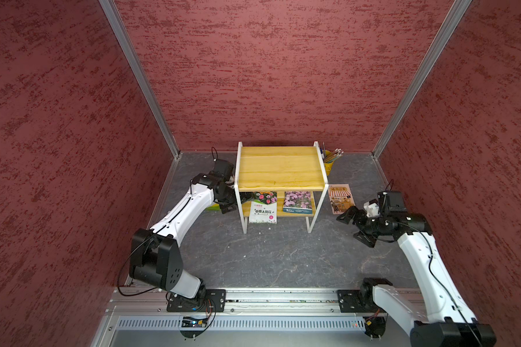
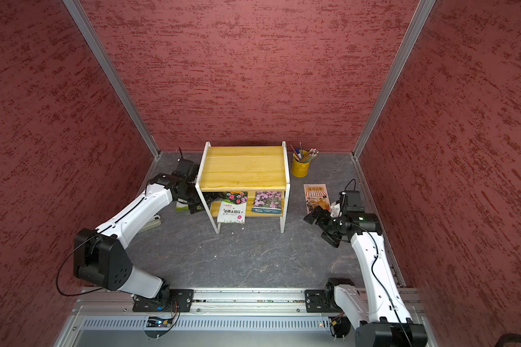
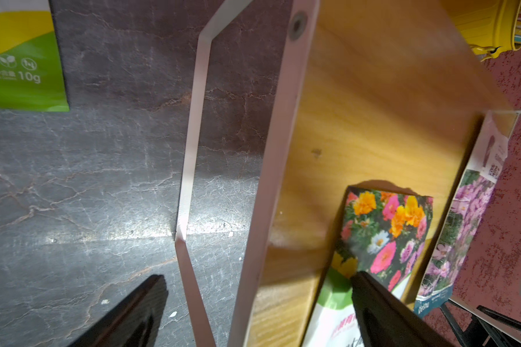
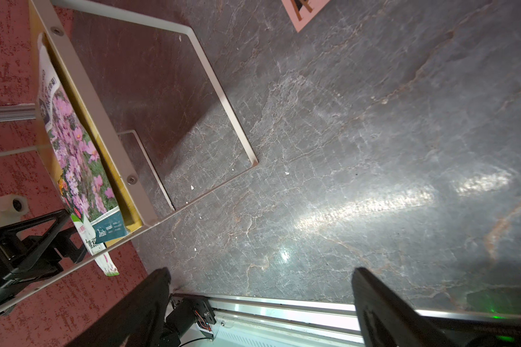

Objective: Take the seed bag off the shelf
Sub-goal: Pick up the seed packet from the shelf.

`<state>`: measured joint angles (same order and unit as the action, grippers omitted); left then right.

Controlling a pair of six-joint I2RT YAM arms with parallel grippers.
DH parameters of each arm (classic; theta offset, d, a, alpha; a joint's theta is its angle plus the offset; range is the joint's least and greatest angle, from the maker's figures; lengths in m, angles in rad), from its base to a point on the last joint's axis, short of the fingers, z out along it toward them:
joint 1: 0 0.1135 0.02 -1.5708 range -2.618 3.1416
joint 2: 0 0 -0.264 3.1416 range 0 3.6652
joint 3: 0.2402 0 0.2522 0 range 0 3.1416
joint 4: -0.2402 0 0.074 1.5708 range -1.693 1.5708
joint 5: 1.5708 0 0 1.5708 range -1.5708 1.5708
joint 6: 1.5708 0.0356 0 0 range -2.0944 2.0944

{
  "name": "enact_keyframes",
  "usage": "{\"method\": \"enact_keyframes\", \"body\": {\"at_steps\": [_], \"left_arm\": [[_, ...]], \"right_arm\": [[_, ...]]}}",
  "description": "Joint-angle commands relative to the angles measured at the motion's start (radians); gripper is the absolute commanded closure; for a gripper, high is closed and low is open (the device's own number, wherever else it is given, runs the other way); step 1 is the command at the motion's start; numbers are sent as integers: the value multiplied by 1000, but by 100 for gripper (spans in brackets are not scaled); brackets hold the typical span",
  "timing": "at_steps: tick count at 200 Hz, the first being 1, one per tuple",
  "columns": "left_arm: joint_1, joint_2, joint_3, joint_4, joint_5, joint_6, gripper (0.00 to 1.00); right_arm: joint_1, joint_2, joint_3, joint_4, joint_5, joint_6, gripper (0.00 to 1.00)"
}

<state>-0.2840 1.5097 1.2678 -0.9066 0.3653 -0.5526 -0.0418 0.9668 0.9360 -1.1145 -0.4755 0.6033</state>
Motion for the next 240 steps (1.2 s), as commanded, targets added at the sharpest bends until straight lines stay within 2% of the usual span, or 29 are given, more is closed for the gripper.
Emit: {"method": "enact_keyframes", "body": {"at_steps": [1, 51, 85, 102, 139, 156, 187, 208, 240], "left_arm": [[13, -33, 19, 28, 20, -6, 0], [61, -57, -5, 56, 45, -42, 0], [153, -86, -11, 16, 57, -33, 0], [193, -94, -5, -35, 36, 6, 0], [276, -98, -26, -87, 40, 53, 0], [283, -99, -32, -90, 43, 59, 0], [281, -82, -44, -82, 50, 61, 0], [278, -71, -44, -81, 49, 63, 0], [272, -54, -39, -78, 44, 61, 0]], "right_arm": [[8, 1, 29, 33, -12, 11, 2], [11, 3, 36, 32, -21, -3, 2], [12, -12, 46, -74, 8, -121, 2], [12, -42, 22, -117, -37, -154, 2], [29, -225, -51, -212, -106, -108, 2], [33, -316, -64, -278, -109, -87, 2], [54, -436, -92, -268, -203, 11, 2], [64, -447, -79, -244, -212, 37, 2], [106, -364, -60, -159, -195, 41, 2]]}}
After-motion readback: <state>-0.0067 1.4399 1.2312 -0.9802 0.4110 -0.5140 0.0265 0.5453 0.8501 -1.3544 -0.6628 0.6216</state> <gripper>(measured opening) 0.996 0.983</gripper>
